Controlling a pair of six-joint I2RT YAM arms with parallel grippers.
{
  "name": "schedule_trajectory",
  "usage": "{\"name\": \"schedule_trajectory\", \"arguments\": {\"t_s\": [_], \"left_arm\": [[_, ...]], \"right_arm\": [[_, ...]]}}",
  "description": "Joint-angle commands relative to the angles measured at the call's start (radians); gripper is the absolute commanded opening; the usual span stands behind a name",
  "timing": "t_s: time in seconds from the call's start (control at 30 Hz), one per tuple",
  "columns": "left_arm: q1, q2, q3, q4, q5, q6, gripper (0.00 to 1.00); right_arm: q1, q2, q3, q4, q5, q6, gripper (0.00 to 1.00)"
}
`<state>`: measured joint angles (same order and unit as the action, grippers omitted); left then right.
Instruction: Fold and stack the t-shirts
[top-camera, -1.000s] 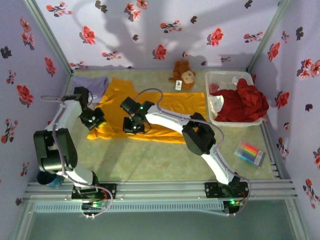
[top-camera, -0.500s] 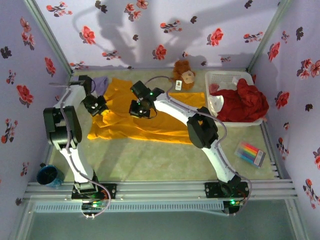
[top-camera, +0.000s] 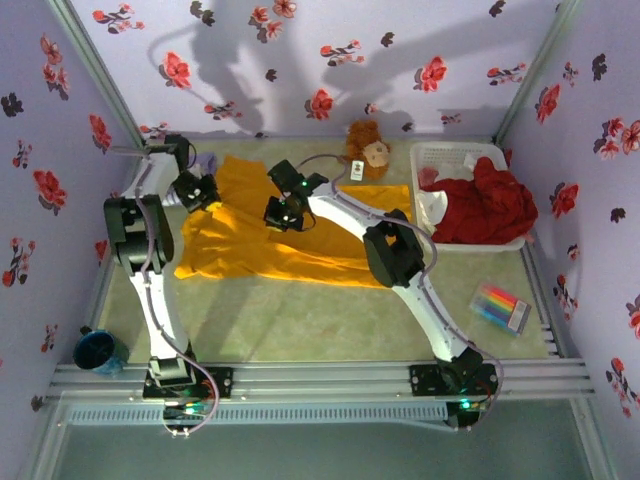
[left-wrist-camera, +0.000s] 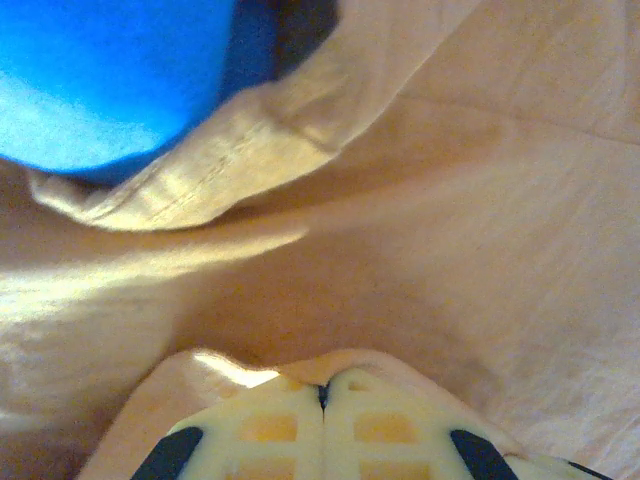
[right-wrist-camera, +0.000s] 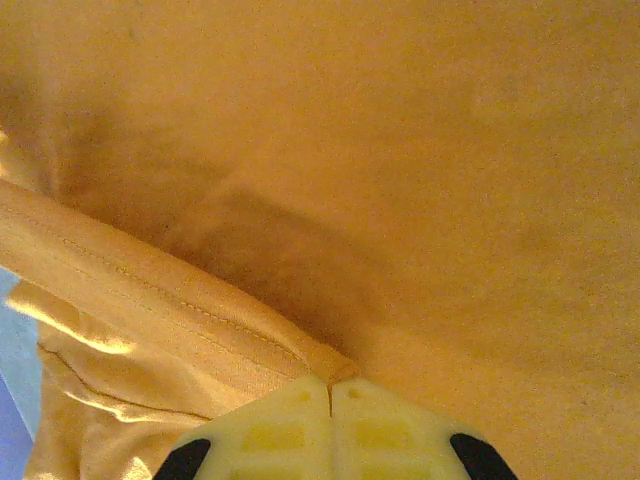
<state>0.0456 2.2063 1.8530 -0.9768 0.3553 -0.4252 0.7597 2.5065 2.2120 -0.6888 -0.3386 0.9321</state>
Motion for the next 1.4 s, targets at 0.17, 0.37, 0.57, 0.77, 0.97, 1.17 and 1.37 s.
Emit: {"name": "schedule_trajectory", "arguments": {"t_s": [0.17,0.37,0.57,0.77,0.97,1.17,1.37], "left_arm": [[-0.005,0.068,0.066,-0.042,0.011,0.04,0.0],[-0.006,0.081,0.092,-0.05,-0.029,0.044,0.0],[-0.004,0.1,0.131,-0.003,0.053,-0.014,0.24],[-0.004,0.04,0.077,0.054,0.109,-0.087,0.41],[-0.034,-0.105,-0.144,0.129,0.11,-0.081,0.46],[-0.038,-0.308,-0.426,0.157,0.01,-0.061,0.39],[-0.035,-0.379,-0.603,0.168,-0.091,-0.028,0.24]], "right_arm": [[-0.021,0.015,0.033,-0.003,0.025,0.028,0.0],[-0.037,0.043,0.035,0.078,0.008,0.078,0.0],[-0.066,0.038,0.062,0.09,0.012,0.047,0.42],[-0.068,-0.061,0.027,0.002,0.065,-0.026,0.47],[-0.06,-0.226,-0.12,-0.109,0.168,-0.096,0.48],[-0.043,-0.468,-0.453,-0.18,0.262,-0.144,0.48],[-0.033,-0.697,-0.864,-0.064,0.248,-0.088,0.34]]}}
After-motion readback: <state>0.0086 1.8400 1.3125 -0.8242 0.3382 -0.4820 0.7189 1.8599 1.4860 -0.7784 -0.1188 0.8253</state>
